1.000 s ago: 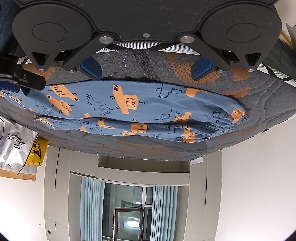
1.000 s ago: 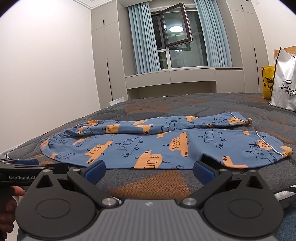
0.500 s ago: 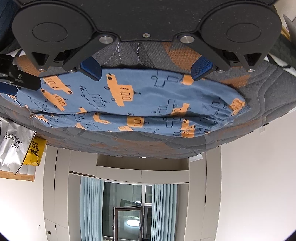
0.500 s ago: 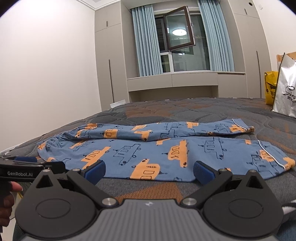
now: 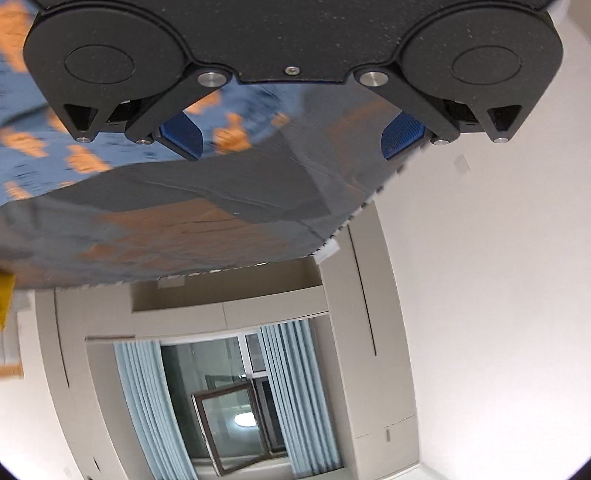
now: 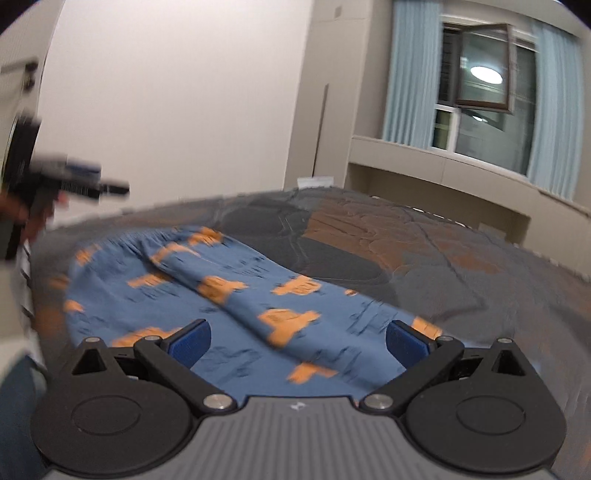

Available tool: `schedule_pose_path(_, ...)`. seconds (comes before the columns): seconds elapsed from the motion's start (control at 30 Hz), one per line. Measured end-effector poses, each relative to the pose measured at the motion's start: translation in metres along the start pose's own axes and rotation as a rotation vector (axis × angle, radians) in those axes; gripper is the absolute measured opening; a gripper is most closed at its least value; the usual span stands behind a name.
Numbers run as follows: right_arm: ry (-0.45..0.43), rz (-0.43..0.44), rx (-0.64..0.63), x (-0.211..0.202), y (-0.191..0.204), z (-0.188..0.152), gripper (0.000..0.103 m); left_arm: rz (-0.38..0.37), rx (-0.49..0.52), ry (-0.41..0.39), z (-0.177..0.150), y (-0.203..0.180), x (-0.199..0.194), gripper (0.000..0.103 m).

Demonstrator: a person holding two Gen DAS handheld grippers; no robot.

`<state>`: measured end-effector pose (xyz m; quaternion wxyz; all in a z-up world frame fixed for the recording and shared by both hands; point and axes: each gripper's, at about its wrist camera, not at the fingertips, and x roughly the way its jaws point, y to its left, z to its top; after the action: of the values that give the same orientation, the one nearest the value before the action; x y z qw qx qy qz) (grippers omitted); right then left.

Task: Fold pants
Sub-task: 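Grasp the waistband edge with the left gripper while the right gripper grasps the other waistband edge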

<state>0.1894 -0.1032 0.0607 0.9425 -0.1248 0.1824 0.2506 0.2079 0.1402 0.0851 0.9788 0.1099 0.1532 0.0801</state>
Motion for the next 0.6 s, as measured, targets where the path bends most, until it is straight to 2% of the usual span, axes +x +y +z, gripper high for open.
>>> schedule_pose_path(0.07, 0.035, 0.021, -0.045, 0.021, -0.013, 0.007, 0.103, -0.032, 0.018, 0.013, 0.009, 0.008, 0.028, 0.103)
schedule_pose_path(0.17, 0.086, 0.049, -0.116, 0.054, -0.027, 0.018, 0.103, -0.180, 0.009, 0.022, 0.019, 0.015, 0.067, 0.103)
schedule_pose_path(0.23, 0.113, 0.066, -0.161, 0.078, -0.038, 0.027, 0.103, -0.257, 0.039, 0.054, 0.021, 0.010, 0.093, 0.103)
schedule_pose_path(0.43, 0.197, 0.145, -0.169, 0.150, -0.080, 0.040, 0.102, -0.417, 0.111, 0.168, 0.010, -0.011, 0.163, 0.102)
schedule_pose_path(0.5, 0.226, 0.181, -0.123, 0.174, -0.096, 0.043, 0.090, -0.467, 0.152, 0.202, 0.007, -0.014, 0.182, 0.102)
schedule_pose_path(0.6, 0.264, 0.246, -0.052, 0.206, -0.120, 0.044, 0.082, -0.509, 0.155, 0.245, 0.003, -0.013, 0.202, 0.102)
